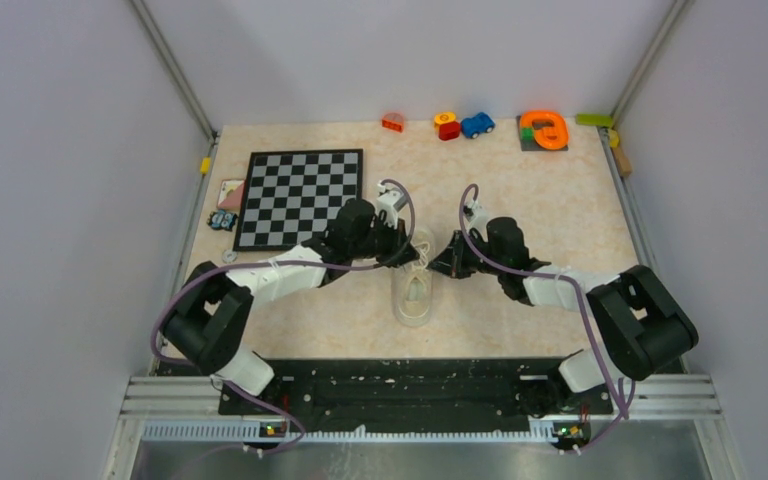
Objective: Tie the shoes
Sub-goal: Cross the shoelace with the shoelace.
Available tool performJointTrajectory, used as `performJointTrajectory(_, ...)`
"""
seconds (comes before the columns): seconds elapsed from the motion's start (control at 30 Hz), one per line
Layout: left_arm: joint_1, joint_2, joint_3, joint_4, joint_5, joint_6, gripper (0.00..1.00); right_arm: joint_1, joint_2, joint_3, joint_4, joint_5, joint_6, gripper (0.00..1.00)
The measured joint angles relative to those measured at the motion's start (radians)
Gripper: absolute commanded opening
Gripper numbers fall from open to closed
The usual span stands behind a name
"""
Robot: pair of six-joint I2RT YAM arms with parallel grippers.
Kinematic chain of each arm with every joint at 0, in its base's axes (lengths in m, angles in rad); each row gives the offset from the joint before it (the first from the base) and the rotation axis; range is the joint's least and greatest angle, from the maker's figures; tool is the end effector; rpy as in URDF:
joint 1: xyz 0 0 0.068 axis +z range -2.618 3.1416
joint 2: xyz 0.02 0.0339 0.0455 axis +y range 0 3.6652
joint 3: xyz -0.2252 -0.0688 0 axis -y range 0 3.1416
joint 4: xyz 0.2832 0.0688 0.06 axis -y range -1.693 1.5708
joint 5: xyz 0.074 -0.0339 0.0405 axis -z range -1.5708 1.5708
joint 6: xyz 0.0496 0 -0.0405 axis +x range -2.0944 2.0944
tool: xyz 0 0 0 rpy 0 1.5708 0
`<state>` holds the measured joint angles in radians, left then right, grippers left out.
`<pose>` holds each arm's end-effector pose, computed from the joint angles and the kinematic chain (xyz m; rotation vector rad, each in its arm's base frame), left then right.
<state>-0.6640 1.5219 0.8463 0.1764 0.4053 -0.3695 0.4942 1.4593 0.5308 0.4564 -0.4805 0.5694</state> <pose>0.2813 -0.2450 0.1509 0.5836 2.1198 -1.0301 0.2688 0.1709 0.0928 -0.2428 2.1728 1.1278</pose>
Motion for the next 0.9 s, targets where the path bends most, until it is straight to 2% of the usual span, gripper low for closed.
performJointTrajectory(0.27,0.001,0.079,0.034,0.009,-0.025,-0.025,0.0,0.0,0.0,0.0,0.0,0.0,0.0,0.0)
performJointTrajectory(0.9,-0.005,0.113,0.089,-0.01,0.025,-0.024,0.0,0.0,0.0,0.0,-0.002,0.0,0.0,0.0)
